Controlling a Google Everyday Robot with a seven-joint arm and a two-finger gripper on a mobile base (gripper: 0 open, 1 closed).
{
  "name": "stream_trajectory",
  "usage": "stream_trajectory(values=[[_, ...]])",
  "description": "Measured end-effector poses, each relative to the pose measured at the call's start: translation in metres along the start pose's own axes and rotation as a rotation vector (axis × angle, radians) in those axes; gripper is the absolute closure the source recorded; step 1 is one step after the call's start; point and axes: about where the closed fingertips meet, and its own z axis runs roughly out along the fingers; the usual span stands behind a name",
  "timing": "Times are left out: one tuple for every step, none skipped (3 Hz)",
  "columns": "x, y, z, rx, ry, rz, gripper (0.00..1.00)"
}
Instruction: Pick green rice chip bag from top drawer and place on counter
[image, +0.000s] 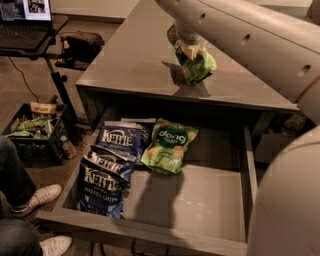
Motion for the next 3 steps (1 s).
stream_trajectory(values=[[-0.0028,0.0342,0.0297,-0.079,0.015,-0.049,1.0],[-0.0036,0.034,0.0291,-0.083,0.017,-0.051,0.82],[-0.0036,0.034,0.0291,-0.083,0.017,-0.051,0.59]])
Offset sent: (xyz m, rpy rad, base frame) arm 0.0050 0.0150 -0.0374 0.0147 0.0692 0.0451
